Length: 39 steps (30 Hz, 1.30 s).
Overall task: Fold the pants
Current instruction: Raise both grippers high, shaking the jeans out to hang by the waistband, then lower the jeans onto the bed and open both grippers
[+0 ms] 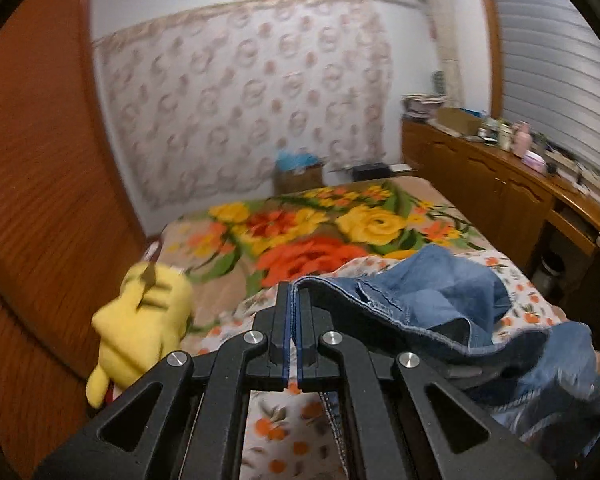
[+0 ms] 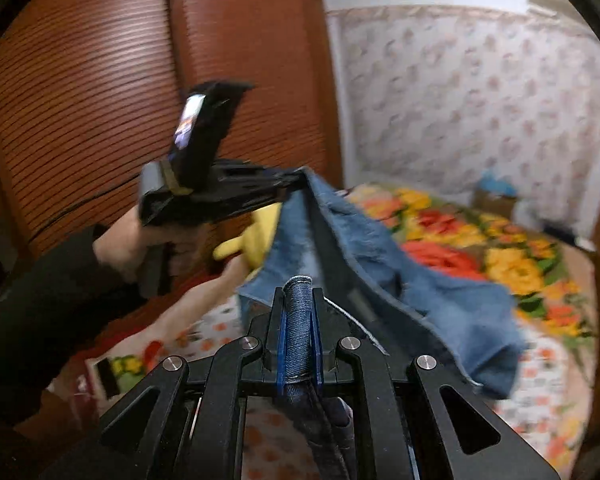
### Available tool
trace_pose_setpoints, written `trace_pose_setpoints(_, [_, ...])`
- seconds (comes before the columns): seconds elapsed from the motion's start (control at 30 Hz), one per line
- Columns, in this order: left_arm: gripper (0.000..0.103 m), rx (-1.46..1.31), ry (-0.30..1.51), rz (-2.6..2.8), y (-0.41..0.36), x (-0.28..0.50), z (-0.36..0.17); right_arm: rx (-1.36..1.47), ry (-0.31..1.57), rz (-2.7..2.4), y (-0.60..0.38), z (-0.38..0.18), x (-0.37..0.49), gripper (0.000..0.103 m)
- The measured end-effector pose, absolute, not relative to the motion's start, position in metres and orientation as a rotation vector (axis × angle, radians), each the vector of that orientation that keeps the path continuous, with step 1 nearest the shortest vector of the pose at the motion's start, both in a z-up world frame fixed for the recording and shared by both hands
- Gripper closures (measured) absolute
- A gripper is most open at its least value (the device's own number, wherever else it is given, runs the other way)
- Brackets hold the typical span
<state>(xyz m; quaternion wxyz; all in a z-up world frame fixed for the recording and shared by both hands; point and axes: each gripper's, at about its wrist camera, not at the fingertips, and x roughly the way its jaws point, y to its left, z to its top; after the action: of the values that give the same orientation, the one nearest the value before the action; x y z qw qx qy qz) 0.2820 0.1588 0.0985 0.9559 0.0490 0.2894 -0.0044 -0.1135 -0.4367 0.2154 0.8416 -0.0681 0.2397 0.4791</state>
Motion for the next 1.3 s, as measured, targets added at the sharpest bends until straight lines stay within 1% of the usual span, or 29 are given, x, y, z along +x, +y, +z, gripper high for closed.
trace_pose_setpoints(0.07, [0.101, 0.079, 0.618, 0.005, 0.177, 0.283, 0.084, -0.133, 0.53, 1.064, -0.423, 0.208, -0.103, 0.093])
trace_pose_setpoints(0.13, [0.101, 0.084, 0.648, 0.008, 0.185, 0.287, 0.069, -0.134, 0.557, 1.094, -0.423, 0.198, -0.063, 0.093])
trace_pose_setpoints(0.27, [0.101, 0.08, 0.699, 0.006, 0.193, 0.285, 0.035, -0.096, 0.639, 1.127, -0.415, 0.182, -0.022, 0.093])
trace_pose_setpoints(0.43, [0.1, 0.069, 0.767, 0.004, 0.2, 0.278, -0.006, -0.124, 0.698, 1.101, -0.421, 0.158, -0.007, 0.093])
trace_pose_setpoints(0.53, [0.092, 0.055, 0.792, -0.01, 0.207, 0.267, -0.023, -0.123, 0.713, 1.091, -0.427, 0.148, 0.01, 0.093])
trace_pose_setpoints(0.57, [0.088, 0.054, 0.794, -0.008, 0.209, 0.262, -0.028, -0.116, 0.722, 1.097, -0.429, 0.147, 0.011, 0.093])
trace_pose_setpoints(0.6, [0.081, 0.052, 0.794, -0.008, 0.211, 0.254, -0.032, -0.108, 0.73, 1.102, -0.433, 0.147, 0.013, 0.093])
trace_pose_setpoints(0.67, [0.073, 0.043, 0.794, -0.006, 0.214, 0.244, -0.037, -0.095, 0.734, 1.107, -0.425, 0.147, 0.025, 0.092])
trace_pose_setpoints(0.73, [0.068, 0.015, 0.792, -0.018, 0.221, 0.23, -0.039, -0.095, 0.732, 1.119, -0.428, 0.151, 0.022, 0.088])
trace_pose_setpoints(0.77, [0.06, -0.001, 0.788, -0.022, 0.222, 0.222, -0.039, -0.101, 0.732, 1.122, -0.425, 0.153, 0.022, 0.084])
trace_pose_setpoints(0.8, [0.059, -0.016, 0.779, -0.024, 0.223, 0.214, -0.04, -0.104, 0.729, 1.122, -0.425, 0.152, 0.009, 0.079])
trace_pose_setpoints(0.83, [0.059, -0.023, 0.774, -0.023, 0.224, 0.209, -0.041, -0.105, 0.725, 1.124, -0.424, 0.149, 0.005, 0.077])
trace_pose_setpoints(0.9, [0.059, -0.035, 0.758, -0.025, 0.224, 0.199, -0.041, -0.103, 0.718, 1.136, -0.426, 0.148, 0.004, 0.07])
trace_pose_setpoints(0.93, [0.059, -0.041, 0.75, -0.029, 0.224, 0.193, -0.04, -0.108, 0.711, 1.136, -0.416, 0.138, -0.002, 0.067])
trace_pose_setpoints(0.97, [0.059, -0.048, 0.741, -0.036, 0.222, 0.187, -0.04, -0.115, 0.7, 1.125, -0.411, 0.134, -0.006, 0.06])
trace_pose_setpoints(1.0, [0.059, -0.051, 0.735, -0.039, 0.22, 0.183, -0.039, -0.119, 0.689, 1.118, -0.412, 0.132, -0.017, 0.057])
trace_pose_setpoints(1.13, [0.059, -0.075, 0.677, -0.067, 0.206, 0.157, -0.029, -0.107, 0.648, 1.094, -0.406, 0.116, -0.035, 0.051])
trace_pose_setpoints(1.3, [0.059, -0.088, 0.64, -0.107, 0.187, 0.128, -0.019, -0.088, 0.62, 1.028, -0.421, 0.098, -0.05, 0.05])
